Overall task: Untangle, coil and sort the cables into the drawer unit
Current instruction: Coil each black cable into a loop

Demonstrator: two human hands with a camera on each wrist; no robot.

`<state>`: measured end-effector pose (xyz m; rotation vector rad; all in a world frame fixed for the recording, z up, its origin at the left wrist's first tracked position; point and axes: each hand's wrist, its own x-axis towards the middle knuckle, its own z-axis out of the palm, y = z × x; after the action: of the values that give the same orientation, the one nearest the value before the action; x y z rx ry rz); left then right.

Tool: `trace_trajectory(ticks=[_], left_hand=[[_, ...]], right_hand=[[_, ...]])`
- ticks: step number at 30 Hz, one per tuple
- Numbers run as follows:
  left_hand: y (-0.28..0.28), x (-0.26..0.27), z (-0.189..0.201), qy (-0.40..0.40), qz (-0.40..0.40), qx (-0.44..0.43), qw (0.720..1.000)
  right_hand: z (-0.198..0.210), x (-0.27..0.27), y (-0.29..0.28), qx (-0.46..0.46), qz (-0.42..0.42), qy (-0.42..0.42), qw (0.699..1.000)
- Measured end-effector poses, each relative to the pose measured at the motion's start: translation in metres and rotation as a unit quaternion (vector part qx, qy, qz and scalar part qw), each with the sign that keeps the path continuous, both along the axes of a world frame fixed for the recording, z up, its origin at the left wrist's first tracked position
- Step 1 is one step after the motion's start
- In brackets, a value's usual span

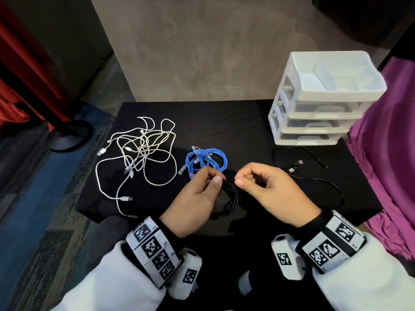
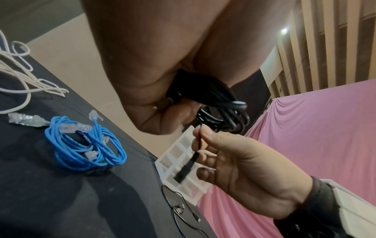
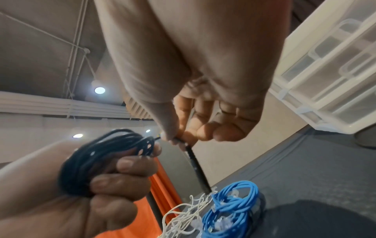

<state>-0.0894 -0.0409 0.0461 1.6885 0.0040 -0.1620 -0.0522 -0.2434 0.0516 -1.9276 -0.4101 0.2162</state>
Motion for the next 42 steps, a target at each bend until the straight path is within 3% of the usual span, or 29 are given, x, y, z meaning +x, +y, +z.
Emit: trace_trajectory(ticks=[2, 6, 9, 12, 14, 18, 22, 24, 25, 27, 30, 32, 35, 39, 42], left_hand=[[-0.002, -0.001, -0.003, -0.014, 0.003, 0.006, 1.0], [-0.008, -0.001, -0.004, -0.077, 0.035, 0.05, 0.995], [-0.009, 0.001, -0.001, -0.112, 0.052, 0.061, 0.99], [-0.01, 0.003, -0.002, -0.114, 0.042, 0.062, 0.991], [-0.012, 0.004, -0.004, -0.115, 0.03, 0.054, 0.991], [-0.014, 0.007, -0.002, -0.066, -0.008, -0.035, 0.997], [-0.008, 0.009, 0.002, -0.085, -0.037, -0.05, 0.994], [-0.006, 0.009, 0.003, -0.114, -0.043, -0.018, 0.992], [-0.006, 0.008, 0.002, -0.128, -0.043, 0.006, 0.991], [-0.005, 0.009, -0.001, -0.142, -0.031, 0.039, 0.989], [-0.001, 0.01, -0.008, -0.164, 0.011, 0.094, 0.982], [0.0, 0.01, -0.009, -0.154, 0.028, 0.102, 0.982], [0.002, 0.013, -0.01, -0.136, 0.043, 0.099, 0.985], [0.009, 0.019, -0.009, -0.077, 0.032, -0.026, 0.996], [0.009, 0.021, -0.014, -0.027, 0.024, -0.063, 0.997]], right_hand=[[-0.004, -0.002, 0.006, 0.006, -0.04, 0.004, 0.999], [-0.001, -0.012, 0.024, 0.14, -0.103, 0.093, 0.98], [0.001, -0.018, 0.028, 0.23, -0.079, 0.177, 0.954], [0.003, -0.018, 0.031, 0.257, -0.071, 0.206, 0.942], [0.007, -0.015, 0.029, 0.295, -0.094, 0.253, 0.917], [0.017, -0.014, 0.023, 0.387, -0.06, 0.344, 0.853], [0.016, -0.016, 0.022, 0.484, -0.068, 0.372, 0.789], [0.016, -0.016, 0.02, 0.506, -0.069, 0.376, 0.773], [0.015, -0.016, 0.02, 0.501, -0.061, 0.375, 0.778], [0.014, -0.018, 0.02, 0.448, -0.034, 0.355, 0.82], [0.003, -0.017, 0.019, 0.261, -0.044, 0.223, 0.938], [-0.002, -0.014, 0.018, 0.135, -0.049, 0.119, 0.982], [-0.002, -0.01, 0.017, 0.132, -0.043, 0.134, 0.981], [0.0, -0.006, 0.007, 0.232, -0.015, 0.237, 0.943], [-0.008, 0.004, 0.001, 0.254, 0.014, 0.293, 0.922]])
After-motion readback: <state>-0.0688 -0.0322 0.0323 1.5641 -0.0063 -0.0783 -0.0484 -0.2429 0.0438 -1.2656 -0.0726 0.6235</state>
